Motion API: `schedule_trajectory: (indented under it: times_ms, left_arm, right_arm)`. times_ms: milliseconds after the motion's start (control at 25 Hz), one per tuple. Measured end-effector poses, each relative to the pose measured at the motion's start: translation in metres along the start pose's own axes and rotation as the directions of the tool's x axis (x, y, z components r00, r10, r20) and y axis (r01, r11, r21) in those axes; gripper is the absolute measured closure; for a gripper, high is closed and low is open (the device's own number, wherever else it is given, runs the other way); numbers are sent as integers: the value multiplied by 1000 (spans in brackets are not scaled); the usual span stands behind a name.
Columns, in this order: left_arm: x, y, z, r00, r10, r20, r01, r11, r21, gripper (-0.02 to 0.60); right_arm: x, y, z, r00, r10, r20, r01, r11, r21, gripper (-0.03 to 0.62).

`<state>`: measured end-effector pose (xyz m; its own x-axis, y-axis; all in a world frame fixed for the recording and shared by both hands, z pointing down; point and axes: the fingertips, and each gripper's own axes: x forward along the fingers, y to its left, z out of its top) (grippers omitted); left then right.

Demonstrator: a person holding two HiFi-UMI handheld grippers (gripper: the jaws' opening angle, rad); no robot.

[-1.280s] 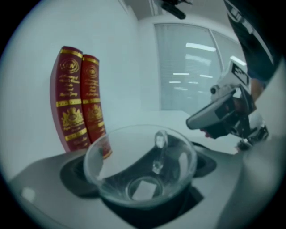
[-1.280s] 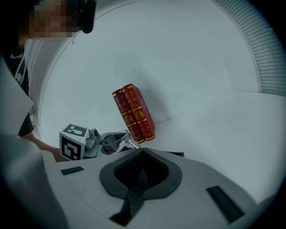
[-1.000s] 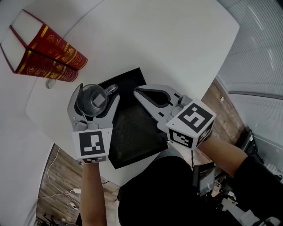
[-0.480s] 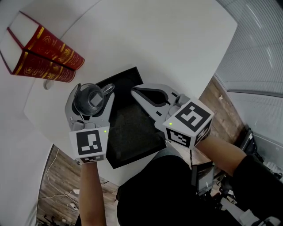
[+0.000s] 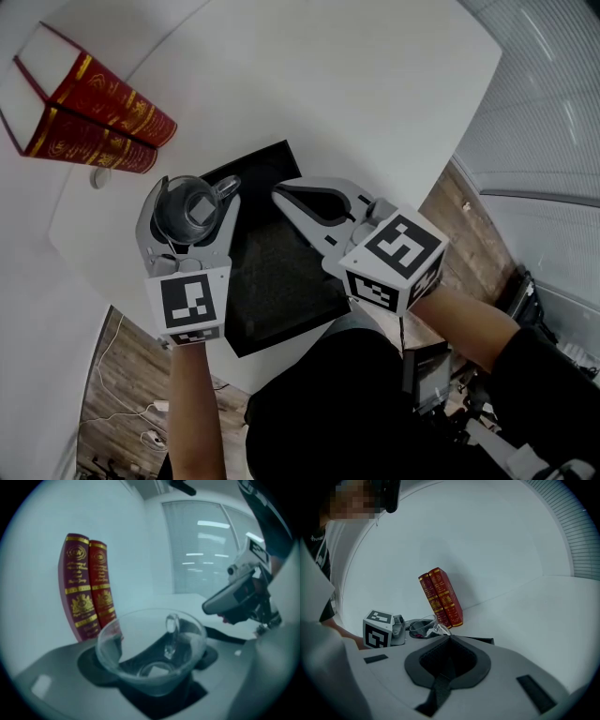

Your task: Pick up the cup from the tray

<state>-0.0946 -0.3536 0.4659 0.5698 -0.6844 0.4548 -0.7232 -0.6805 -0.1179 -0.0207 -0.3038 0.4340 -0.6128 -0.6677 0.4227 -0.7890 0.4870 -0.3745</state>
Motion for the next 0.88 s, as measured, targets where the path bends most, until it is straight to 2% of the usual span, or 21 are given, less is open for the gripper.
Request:
schedule_trajectory:
  times_ms: [880]
  left_arm:
    - [-2,0,-1,999,45,-4,-45,999,-3,176]
  right_arm:
    - [-1,28,17,999,45,18,-43,997,-61,580]
